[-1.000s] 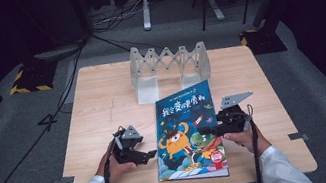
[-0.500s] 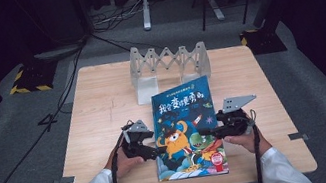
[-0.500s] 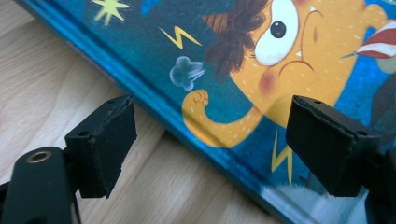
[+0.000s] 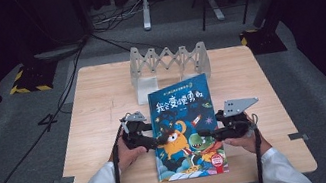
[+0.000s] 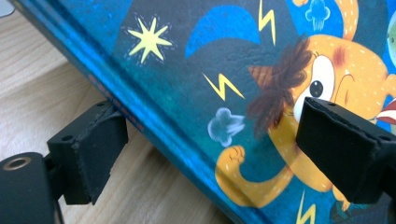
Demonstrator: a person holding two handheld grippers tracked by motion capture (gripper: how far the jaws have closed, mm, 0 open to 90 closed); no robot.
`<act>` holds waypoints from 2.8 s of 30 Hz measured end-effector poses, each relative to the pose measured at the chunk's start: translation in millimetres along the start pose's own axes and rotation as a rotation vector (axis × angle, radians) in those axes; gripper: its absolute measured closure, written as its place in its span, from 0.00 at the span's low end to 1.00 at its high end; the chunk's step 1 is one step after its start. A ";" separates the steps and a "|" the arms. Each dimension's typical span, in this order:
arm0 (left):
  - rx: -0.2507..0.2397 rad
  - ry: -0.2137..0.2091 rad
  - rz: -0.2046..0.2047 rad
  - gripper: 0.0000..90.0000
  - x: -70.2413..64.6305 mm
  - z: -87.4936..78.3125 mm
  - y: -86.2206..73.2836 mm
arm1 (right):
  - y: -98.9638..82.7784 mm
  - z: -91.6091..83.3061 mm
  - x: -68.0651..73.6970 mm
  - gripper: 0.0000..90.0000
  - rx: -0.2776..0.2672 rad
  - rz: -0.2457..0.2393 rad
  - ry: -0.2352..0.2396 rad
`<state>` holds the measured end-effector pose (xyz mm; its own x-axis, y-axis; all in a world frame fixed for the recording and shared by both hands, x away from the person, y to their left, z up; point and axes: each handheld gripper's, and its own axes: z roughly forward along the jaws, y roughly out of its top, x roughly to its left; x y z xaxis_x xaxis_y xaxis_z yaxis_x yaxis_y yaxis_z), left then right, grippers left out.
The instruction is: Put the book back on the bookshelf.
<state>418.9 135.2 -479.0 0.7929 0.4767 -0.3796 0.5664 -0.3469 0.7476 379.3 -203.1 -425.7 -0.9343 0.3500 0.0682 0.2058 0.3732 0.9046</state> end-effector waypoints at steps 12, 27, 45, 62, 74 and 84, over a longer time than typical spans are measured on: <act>-0.037 -0.043 0.016 0.11 2.5 -3.8 6.4 | 2.2 -3.0 7.2 0.58 -0.027 -0.065 -0.006; -0.187 0.050 0.121 0.33 -9.4 -27.6 12.7 | 6.2 -12.5 10.4 0.64 -0.042 -0.105 0.001; -0.316 0.018 0.298 0.56 -38.1 -66.6 18.5 | 5.4 -24.0 17.1 0.79 -0.024 -0.157 0.057; -0.344 -0.015 0.423 0.63 -59.9 -76.2 27.0 | -2.3 -27.4 16.8 0.89 -0.009 -0.168 0.003; -0.294 0.015 0.459 0.64 -67.2 -53.2 29.7 | -8.3 -30.7 17.8 0.90 -0.021 -0.164 -0.025; -0.277 -0.012 0.464 0.64 -65.6 -36.2 28.7 | -13.5 -33.4 16.6 0.87 -0.015 -0.129 -0.058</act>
<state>375.0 123.2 -412.9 0.9492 0.3141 0.0191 0.0773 -0.2917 0.9534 351.3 -231.0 -422.7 -0.9341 0.3494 -0.0736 0.0800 0.4056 0.9105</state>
